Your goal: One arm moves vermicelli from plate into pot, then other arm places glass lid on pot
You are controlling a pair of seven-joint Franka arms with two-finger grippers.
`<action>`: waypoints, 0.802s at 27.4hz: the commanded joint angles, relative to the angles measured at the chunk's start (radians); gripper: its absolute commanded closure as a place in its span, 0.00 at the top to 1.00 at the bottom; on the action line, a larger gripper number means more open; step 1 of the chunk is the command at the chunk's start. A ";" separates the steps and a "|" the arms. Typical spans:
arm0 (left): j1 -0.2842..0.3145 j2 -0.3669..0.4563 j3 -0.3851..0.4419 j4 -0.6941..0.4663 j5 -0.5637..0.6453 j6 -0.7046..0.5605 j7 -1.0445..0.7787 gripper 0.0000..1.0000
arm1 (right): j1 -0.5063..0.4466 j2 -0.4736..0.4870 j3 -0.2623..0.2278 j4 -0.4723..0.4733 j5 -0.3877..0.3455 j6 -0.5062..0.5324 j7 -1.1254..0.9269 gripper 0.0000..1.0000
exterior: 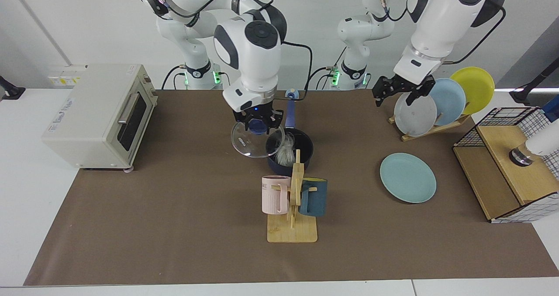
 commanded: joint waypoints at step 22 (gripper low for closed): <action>-0.048 -0.053 0.188 -0.061 -0.034 0.119 0.127 1.00 | -0.020 0.245 0.294 0.038 -0.245 0.095 0.258 0.00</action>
